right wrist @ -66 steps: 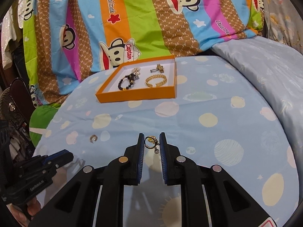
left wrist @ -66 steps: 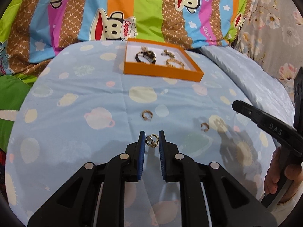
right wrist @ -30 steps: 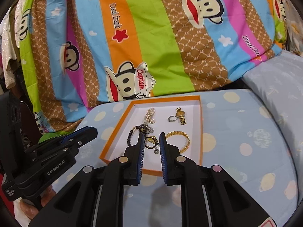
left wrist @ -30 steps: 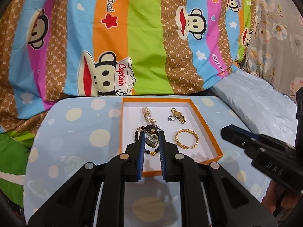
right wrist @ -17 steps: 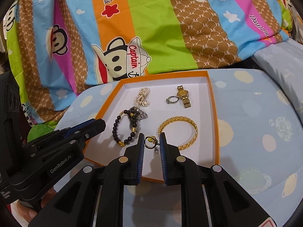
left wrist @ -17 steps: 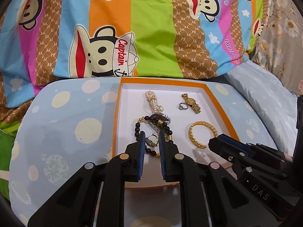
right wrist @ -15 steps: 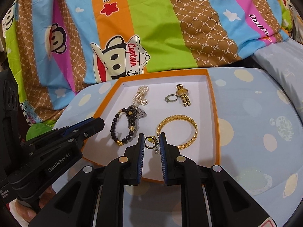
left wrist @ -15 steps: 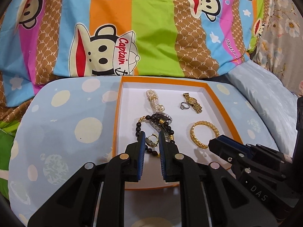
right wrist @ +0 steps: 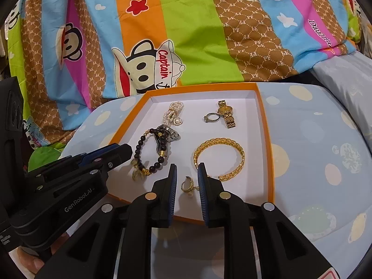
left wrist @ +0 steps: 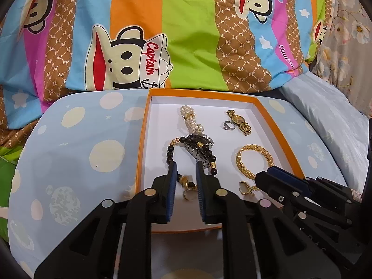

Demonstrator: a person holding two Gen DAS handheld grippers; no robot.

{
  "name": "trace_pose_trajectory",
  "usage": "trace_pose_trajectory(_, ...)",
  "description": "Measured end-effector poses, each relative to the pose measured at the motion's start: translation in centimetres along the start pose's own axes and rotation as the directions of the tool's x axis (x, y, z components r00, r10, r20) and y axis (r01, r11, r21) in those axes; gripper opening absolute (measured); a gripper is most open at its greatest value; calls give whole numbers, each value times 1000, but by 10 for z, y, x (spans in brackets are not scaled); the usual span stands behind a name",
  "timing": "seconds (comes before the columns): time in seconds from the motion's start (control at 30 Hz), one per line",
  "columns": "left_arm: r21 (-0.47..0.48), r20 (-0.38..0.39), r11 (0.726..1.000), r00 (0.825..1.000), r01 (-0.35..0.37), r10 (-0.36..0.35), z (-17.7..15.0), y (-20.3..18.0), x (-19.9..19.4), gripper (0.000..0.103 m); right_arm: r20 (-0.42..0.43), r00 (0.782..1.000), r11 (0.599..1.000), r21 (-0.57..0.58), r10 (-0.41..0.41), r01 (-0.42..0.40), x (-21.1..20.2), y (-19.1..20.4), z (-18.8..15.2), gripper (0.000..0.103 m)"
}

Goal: Organize jewelry
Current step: 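Carry both gold hoop earrings into the orange box and open both tools, then grasp a gold hoop earring with the right tool while the left tool grasps another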

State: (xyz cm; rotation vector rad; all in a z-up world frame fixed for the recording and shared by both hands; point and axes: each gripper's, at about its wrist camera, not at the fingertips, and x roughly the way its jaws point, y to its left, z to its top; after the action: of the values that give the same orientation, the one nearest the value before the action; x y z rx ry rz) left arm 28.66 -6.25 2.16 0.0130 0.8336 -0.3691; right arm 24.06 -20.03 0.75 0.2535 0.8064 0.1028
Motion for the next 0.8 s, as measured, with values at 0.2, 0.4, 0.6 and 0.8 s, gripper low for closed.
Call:
trace_pose_trajectory(0.2,-45,59,999,998,10,-7,4,12,-31,50,77,997,1000,16,-22,21,-34,-5,1,32)
trace_pose_trajectory(0.4,-62,116,998,993,-13,20,-6,27,-79,53,146,988,998,8,-56,55,-86,-7,-15,42)
trace_pose_trajectory(0.6,-60,99,998,994,-35,41,-47,37,-106,59,110,991,997,-11,-72,73,-113,2,-67,49)
trace_pose_trajectory(0.8,-70,14,998,1000,-2,3,-95,33,-109,59,7,998,997,-44,-59,59,-109,24,-121,49)
